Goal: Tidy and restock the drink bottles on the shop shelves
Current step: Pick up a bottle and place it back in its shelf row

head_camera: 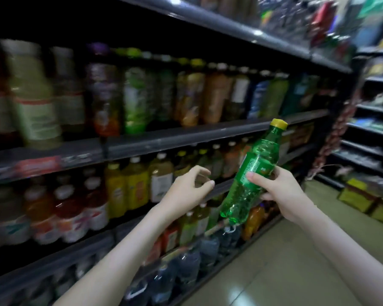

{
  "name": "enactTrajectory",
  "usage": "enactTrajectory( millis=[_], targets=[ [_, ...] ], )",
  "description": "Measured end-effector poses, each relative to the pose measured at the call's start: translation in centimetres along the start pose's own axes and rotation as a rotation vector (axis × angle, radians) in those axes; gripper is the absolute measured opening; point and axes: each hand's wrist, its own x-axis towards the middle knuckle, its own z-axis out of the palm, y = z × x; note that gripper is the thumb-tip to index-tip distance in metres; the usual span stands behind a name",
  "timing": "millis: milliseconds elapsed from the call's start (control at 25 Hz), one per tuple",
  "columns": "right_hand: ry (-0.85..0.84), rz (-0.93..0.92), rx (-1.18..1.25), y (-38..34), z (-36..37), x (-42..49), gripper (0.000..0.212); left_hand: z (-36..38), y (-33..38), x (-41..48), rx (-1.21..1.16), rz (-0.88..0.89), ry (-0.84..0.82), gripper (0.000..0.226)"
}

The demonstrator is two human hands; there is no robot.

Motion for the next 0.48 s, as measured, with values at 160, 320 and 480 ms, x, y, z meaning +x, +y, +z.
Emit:
enactTrajectory(
  millis=[160,320,480],
  targets=[
    [0.115,-0.089,-0.028,0.4,-11.1,8.5,0.025,8.6,5.9,10.2,0.037,0.089,0.054,0.022],
    [0.225,-0.162,-0.005,2.8,-19.4,18.4,0.04,15.3,8.7,20.9,0.154,0.219,0.1,0.021],
    [0.352,-0.181,0.107,6.4,-26.7,28.3,0.063,22.4,9.3,33.6,0.238,0.33,0.16,0.029]
  ],
)
